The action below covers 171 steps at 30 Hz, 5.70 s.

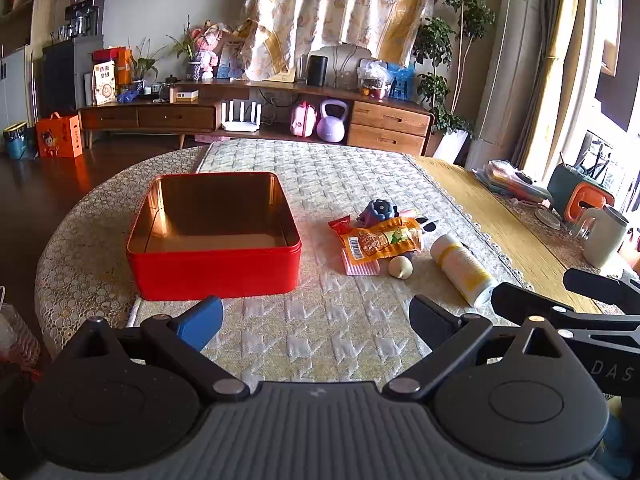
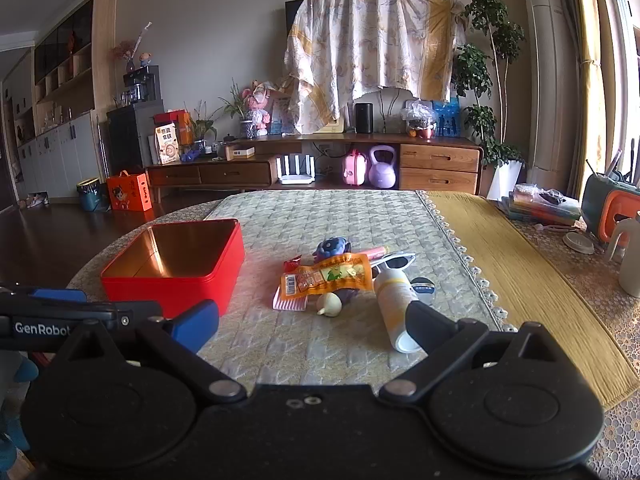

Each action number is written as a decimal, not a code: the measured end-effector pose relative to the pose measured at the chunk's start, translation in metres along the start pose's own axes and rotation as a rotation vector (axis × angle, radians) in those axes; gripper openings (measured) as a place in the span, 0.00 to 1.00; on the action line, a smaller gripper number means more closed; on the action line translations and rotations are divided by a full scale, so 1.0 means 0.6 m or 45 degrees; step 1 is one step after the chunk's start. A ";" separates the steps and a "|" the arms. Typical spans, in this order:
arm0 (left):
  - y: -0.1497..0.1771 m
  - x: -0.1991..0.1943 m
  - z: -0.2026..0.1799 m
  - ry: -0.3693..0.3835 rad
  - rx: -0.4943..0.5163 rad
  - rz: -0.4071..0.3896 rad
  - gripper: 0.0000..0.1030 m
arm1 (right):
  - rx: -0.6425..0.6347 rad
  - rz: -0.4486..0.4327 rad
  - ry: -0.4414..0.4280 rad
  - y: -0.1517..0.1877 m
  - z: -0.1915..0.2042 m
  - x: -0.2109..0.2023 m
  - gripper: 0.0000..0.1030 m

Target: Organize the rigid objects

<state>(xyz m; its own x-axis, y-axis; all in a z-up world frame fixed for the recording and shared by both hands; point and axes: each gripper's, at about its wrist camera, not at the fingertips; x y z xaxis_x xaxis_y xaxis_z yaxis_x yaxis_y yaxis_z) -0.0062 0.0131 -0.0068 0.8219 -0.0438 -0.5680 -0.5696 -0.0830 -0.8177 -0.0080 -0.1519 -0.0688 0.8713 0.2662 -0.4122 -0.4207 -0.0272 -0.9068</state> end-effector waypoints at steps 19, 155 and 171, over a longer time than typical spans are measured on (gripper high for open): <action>-0.028 0.055 -0.037 -0.086 0.161 -0.054 0.97 | -0.062 -0.016 0.043 -0.004 -0.014 0.027 0.97; -0.185 0.400 0.266 -0.163 -0.054 0.359 0.28 | -0.521 0.492 -0.293 -0.089 0.270 0.407 0.43; -0.186 0.402 0.262 -0.159 -0.038 0.381 0.28 | -0.520 0.518 -0.349 -0.085 0.273 0.399 0.44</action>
<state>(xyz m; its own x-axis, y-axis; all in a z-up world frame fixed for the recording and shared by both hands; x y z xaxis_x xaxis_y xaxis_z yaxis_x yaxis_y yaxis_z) 0.2535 0.1684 -0.0672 0.6094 0.0519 -0.7912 -0.7835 -0.1141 -0.6109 0.1808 0.0708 -0.1070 0.5433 0.3924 -0.7422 -0.5272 -0.5286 -0.6654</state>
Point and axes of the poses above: each gripper's, at about its wrist camera, not at the fingertips, and x roughly the way its jaws point, z to its left, y to its underside, and after that the axes turned 2 degrees about x, right-handed
